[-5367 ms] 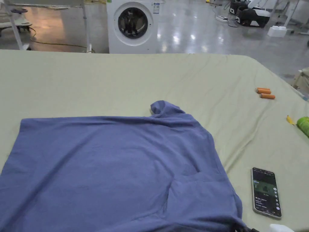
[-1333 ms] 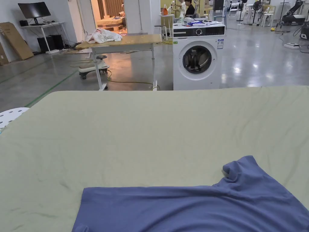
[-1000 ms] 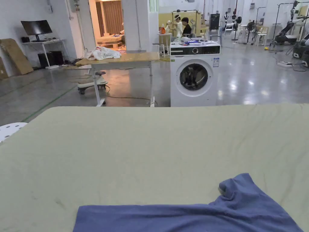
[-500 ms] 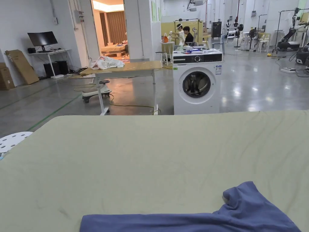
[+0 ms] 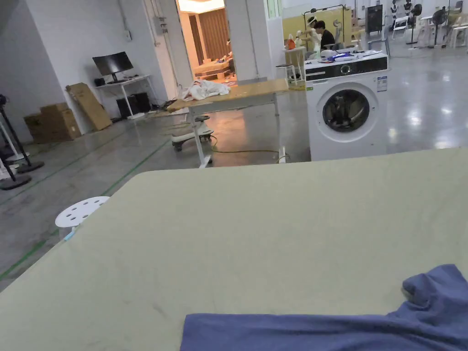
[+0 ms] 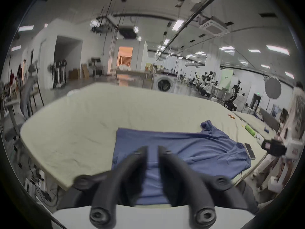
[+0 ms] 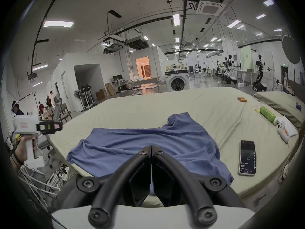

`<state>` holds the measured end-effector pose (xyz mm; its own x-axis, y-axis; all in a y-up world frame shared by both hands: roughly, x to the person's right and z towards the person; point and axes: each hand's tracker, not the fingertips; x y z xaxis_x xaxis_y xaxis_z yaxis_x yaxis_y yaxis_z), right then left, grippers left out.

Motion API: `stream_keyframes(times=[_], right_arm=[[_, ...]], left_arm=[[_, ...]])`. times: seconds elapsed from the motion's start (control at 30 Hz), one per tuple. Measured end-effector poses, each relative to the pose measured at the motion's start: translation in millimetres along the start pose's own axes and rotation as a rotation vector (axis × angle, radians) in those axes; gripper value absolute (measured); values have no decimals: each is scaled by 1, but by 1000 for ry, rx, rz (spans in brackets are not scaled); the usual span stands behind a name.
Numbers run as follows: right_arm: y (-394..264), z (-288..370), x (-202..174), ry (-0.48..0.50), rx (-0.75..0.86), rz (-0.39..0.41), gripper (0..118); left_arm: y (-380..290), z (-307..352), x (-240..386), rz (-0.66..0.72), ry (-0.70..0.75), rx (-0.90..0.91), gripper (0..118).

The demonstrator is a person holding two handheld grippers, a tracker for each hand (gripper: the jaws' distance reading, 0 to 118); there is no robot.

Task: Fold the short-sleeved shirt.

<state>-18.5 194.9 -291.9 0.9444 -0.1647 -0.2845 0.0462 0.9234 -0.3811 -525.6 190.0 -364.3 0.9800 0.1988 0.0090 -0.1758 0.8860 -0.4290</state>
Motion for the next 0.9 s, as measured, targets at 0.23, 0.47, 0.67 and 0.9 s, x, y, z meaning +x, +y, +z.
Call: stream_keyframes(times=[0.23, 0.47, 0.67, 0.9], right_arm=[[-11, 4, 17, 1, -69, -81, 0], [-7, 24, 33, -87, -95, -60, 0], [-16, 29, 56, -178, -160, -92, 0], [30, -56, 87, -147, -196, -60, 63]], left_arm=[[33, -152, -56, -59, 30, -249, 81], [19, -264, -88, 71, 146, -402, 66], [6, -283, -81, 47, 220, -431, 2], [7, -299, -59, -157, 255, -546, 0]])
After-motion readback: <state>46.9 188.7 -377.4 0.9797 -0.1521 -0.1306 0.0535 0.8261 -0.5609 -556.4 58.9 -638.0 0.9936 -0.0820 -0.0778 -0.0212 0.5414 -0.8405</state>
